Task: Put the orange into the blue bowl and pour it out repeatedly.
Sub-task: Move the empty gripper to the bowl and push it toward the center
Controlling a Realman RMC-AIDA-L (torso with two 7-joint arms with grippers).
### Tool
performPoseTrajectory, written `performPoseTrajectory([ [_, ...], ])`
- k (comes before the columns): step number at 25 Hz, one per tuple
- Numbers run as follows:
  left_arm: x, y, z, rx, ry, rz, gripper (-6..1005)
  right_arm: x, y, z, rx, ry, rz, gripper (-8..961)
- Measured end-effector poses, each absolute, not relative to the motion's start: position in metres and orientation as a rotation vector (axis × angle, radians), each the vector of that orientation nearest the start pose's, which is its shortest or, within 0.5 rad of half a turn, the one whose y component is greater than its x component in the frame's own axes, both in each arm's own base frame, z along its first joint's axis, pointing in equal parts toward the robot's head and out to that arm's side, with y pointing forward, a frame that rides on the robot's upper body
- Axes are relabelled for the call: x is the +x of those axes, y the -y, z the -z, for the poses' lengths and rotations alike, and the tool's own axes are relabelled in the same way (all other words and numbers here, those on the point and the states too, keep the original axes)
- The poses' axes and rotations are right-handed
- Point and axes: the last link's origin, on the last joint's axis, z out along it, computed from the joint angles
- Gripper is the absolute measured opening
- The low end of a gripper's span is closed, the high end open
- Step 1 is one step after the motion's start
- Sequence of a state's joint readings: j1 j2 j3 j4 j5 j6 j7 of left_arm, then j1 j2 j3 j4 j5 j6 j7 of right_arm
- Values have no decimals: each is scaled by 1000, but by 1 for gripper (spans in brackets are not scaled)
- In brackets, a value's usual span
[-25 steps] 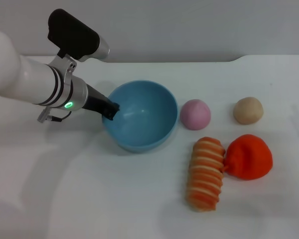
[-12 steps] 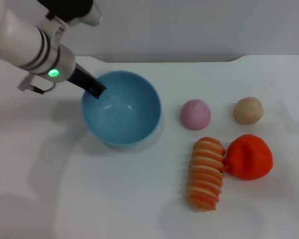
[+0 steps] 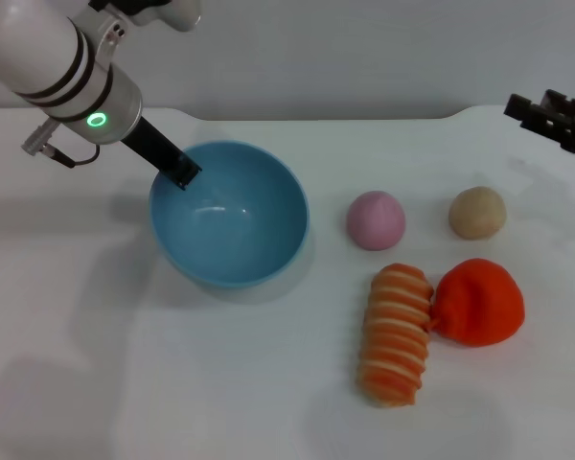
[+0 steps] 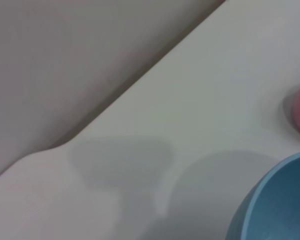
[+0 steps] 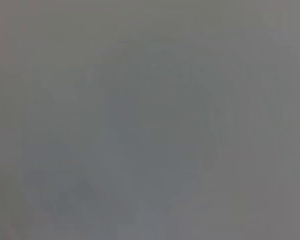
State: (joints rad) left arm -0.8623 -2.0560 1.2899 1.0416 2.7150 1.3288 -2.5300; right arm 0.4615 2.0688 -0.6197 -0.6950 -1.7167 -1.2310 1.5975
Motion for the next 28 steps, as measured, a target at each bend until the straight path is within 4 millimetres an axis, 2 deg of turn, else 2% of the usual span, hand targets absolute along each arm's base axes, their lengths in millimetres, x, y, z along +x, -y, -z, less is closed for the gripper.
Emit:
performPoseTrajectory([
  [2,-157,-427,0,-2465,772,-465,0,286,-375,-69,-2178,-1030,-755,768],
  [5,-154,-428,-2,-2461,759,-449,0,273,-375,-80,-2276,-1065,-568,768],
  [9,-150,-429,-4,-2457,745,-427,0,266,-360,-78,-2409,-1138,-426,769],
  [13,-146,-431,-6,-2453,731,-410,0,271,-342,-71,-2482,-1222,-386,769],
  [19,-143,-432,-6,-2454,725,-397,-1,292,-326,-56,-2473,-1343,-337,768],
  [22,-144,-432,-6,-2454,729,-398,-1,300,-322,-52,-2460,-1378,-304,767],
  [28,-150,-429,-3,-2454,740,-411,-1,307,-322,-33,-2481,-1417,-281,697],
])
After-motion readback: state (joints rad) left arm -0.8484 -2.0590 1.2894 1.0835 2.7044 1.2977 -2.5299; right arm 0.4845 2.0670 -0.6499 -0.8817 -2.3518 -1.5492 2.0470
